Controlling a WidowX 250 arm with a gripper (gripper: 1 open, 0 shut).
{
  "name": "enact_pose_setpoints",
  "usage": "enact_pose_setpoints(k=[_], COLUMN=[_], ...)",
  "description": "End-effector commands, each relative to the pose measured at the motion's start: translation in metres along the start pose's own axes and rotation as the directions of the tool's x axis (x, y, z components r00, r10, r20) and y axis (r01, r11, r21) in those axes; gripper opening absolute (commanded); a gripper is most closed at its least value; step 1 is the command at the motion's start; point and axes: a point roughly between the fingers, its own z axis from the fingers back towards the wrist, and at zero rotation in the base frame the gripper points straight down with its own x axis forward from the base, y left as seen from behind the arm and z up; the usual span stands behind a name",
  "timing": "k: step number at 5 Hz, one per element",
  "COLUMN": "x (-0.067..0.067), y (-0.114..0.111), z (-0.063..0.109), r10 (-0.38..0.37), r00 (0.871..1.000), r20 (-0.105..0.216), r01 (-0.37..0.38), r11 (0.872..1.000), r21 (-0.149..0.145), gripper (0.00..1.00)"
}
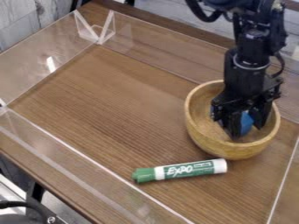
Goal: Remove the blue block from inside the brown bowl and put it on the table
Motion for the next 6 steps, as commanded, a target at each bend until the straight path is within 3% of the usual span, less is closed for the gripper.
enact_pose_setpoints(k=[1, 4, 6], x=[0.002, 0.000, -0.001], y=[-0.013, -0.012, -0.013], z=[0.027, 0.044, 0.064], r10=[-0.032, -0.103, -0.152], r00=[0.999, 0.994, 0.988], r20=[0.027, 0.019, 0.007], r01=[0.034, 0.104, 0.152], r11=[0.997, 0.994, 0.988], r21=[-0.064, -0.045, -0.040], gripper=[0.00, 0.00, 0.00])
